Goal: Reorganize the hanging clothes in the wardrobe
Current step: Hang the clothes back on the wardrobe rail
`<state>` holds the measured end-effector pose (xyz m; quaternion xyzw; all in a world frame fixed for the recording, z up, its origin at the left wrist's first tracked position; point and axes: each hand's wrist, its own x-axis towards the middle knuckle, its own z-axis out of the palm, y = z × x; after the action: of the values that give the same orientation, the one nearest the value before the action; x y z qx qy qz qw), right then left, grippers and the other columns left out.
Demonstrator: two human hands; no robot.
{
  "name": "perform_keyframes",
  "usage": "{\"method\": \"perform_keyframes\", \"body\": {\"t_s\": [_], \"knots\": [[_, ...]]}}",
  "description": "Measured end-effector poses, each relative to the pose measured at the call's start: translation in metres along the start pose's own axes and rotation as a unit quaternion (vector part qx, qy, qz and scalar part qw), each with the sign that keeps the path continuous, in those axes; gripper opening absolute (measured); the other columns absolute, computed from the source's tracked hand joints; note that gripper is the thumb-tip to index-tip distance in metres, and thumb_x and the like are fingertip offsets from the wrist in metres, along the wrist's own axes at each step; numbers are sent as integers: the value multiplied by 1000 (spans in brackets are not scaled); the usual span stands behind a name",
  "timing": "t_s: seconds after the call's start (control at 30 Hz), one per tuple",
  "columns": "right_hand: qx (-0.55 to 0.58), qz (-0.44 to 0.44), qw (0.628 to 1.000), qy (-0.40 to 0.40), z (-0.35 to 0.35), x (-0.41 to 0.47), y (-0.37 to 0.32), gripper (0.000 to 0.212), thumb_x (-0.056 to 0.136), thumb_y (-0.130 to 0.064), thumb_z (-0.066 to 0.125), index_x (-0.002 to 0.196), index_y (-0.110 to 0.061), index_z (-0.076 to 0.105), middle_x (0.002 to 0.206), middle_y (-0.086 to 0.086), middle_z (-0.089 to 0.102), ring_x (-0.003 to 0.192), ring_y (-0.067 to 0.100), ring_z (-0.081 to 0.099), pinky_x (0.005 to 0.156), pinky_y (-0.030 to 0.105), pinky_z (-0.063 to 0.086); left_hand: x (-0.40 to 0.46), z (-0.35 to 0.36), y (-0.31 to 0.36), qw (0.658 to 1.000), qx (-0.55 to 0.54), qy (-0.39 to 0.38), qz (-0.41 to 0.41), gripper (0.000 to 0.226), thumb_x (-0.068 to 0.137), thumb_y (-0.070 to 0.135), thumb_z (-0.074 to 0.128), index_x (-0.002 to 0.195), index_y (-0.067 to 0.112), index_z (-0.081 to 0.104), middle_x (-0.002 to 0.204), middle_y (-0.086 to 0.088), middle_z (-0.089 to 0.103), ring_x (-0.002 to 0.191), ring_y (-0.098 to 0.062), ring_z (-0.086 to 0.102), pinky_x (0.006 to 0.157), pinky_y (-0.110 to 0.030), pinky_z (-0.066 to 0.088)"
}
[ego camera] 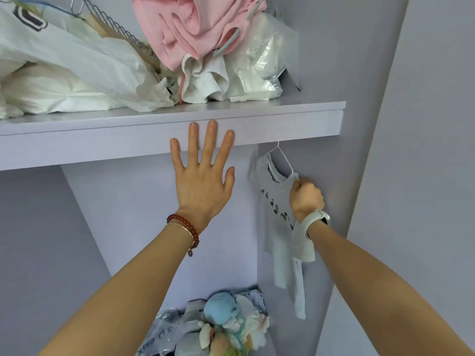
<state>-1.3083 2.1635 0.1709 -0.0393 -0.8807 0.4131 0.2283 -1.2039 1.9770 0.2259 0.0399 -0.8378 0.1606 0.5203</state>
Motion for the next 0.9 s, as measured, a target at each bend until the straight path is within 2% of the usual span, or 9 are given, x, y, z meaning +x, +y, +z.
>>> {"method": "perform_keyframes", "body": {"t_s": [0.1,0.3,0.5,0.57,0.63,0.73,0.9], "knots": [[8,11,999,-32,6,8,7,45,99,-36,28,101,1,55,104,27,61,96,43,56,71,37,39,2,7,1,1000,9,28,-1,65,92,44,40,147,24,13,153,-10,18,139,-32,4,108,-58,2],[-4,6,998,-64,13,1,22,42,99,-34,30,100,-1,55,104,26,62,96,44,56,75,39,43,2,10,0,999,20,44,4,64,91,46,37,147,24,13,151,-7,7,139,-32,0,107,-58,2],[-63,-19,995,-70,9,-9,28,32,98,-25,33,112,-4,54,114,21,57,101,42,55,81,41,43,1,7,0,1000,-4,30,0,67,90,42,45,147,25,14,153,-8,13,139,-31,0,108,-57,0],[-64,-25,995,-72,6,-15,30,30,97,-21,36,120,-8,51,119,20,51,101,42,54,83,42,43,1,5,0,1000,-18,25,1,68,89,40,48,147,25,15,153,-7,8,139,-31,-1,108,-57,0],[-57,-34,994,-83,1,-23,33,34,95,-16,37,127,-12,46,124,17,44,102,41,52,86,42,42,1,2,0,999,-34,18,4,69,87,36,51,147,24,18,153,-8,12,138,-31,0,108,-57,0],[-40,-45,995,-84,-9,-41,38,44,93,-9,38,137,-11,36,130,16,39,116,37,43,97,40,39,0,-4,1,998,-67,9,6,71,84,29,54,146,22,20,153,-11,18,138,-32,0,108,-57,0],[-60,-88,994,-25,-39,-99,45,48,92,-8,41,139,-8,34,137,14,40,121,34,37,102,38,34,-30,-11,17,981,-194,-23,-1,67,81,23,53,144,17,29,152,-16,21,140,-38,7,107,-60,0]]}}
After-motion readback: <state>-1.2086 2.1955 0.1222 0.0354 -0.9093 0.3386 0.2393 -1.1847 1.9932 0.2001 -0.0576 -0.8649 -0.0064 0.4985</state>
